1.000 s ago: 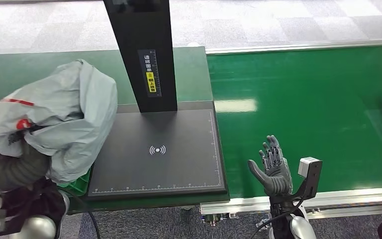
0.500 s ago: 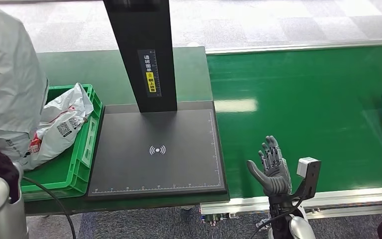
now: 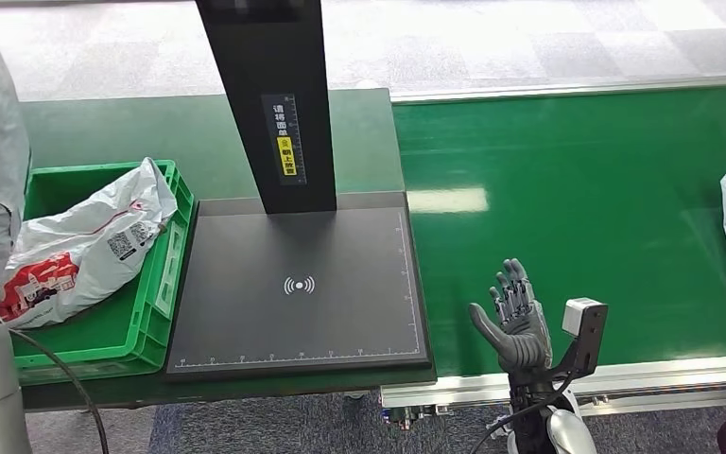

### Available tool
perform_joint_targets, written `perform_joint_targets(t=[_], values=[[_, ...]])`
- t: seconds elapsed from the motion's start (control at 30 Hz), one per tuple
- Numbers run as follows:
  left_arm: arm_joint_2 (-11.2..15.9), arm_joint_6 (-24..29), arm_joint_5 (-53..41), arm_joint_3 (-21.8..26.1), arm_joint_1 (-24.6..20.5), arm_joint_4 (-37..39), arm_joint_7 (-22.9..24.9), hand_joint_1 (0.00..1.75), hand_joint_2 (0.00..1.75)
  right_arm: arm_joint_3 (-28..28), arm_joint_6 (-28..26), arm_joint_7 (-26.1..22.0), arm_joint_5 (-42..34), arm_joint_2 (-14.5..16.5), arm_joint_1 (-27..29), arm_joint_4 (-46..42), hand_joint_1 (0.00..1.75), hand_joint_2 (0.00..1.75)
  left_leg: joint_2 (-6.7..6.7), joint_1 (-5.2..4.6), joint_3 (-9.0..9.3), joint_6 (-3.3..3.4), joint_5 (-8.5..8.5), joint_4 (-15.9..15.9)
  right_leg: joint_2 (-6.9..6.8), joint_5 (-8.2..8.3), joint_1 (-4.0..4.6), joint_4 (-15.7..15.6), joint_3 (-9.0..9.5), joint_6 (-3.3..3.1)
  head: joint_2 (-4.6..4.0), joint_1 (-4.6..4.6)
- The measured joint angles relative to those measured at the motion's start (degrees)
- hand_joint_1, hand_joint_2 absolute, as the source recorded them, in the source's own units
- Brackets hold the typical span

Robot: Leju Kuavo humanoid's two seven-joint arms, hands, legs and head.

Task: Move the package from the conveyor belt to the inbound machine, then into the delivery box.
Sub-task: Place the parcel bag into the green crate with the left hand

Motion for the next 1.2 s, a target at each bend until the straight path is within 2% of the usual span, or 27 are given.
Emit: perform_joint_targets(t=[0.27,0.47,1.03,1.07,1.1,1.13,1.2], values=[[2.6,2.1,-1.7,2.8,-2.1,10.9,-0.2,1.75,1.75,0.0,-0.5,0.0,-0.7,0.0,0.8,-0.1,0.0,1.75,0.0,0.01,0.0,0.0,0.0,0.0,0.0,0.0,0.0,0.0,0.0,0.0,0.0,0.0],[3.0,2.1,-4.2,3.0,-2.2,16.2,-0.2,1.75,1.75,0.0,-0.8,0.0,-0.8,0.0,1.3,-0.1,0.0,1.75,0.01,0.0,-0.01,0.0,0.0,0.0,0.01,0.0,0.0,0.0,-0.01,0.0,0.0,0.0],[1.2,0.2,-11.7,-5.3,-2.1,30.2,1.8,1.75,1.75,0.1,-0.9,0.2,-1.4,-0.3,1.3,-0.1,0.0,1.75,0.06,0.0,0.01,0.0,0.0,0.0,0.07,0.0,0.0,0.0,-0.02,0.0,0.0,0.0],[1.1,0.0,-11.9,-5.9,-2.1,30.9,1.9,1.71,1.75,0.1,-0.8,0.2,-1.6,-0.4,1.4,-0.1,0.0,1.75,0.06,0.0,0.01,0.0,-0.01,0.0,0.07,0.0,0.0,0.0,-0.02,0.0,0.0,0.0],[1.0,-0.2,-12.1,-6.3,-2.1,31.6,1.9,1.5,1.75,0.1,-0.7,0.2,-1.8,-0.6,1.4,-0.1,0.0,1.75,0.07,0.0,0.02,0.0,-0.01,0.0,0.07,0.0,0.0,0.0,-0.02,0.0,0.0,0.0],[0.9,-0.4,-12.2,-6.8,-2.2,32.3,1.9,1.17,1.75,0.1,-0.5,0.2,-2.0,-0.8,1.5,-0.1,0.0,1.75,0.07,0.0,0.02,0.0,-0.01,0.0,0.07,0.0,0.0,0.0,-0.02,0.0,0.0,0.0],[0.7,-1.1,-12.3,-7.7,-2.2,33.9,2.0,0.33,1.75,0.1,-0.2,0.1,-2.5,-1.2,1.8,-0.1,0.0,1.75,0.07,0.0,0.02,0.0,-0.01,0.0,0.07,0.0,0.0,0.0,-0.02,0.0,0.0,0.0]])
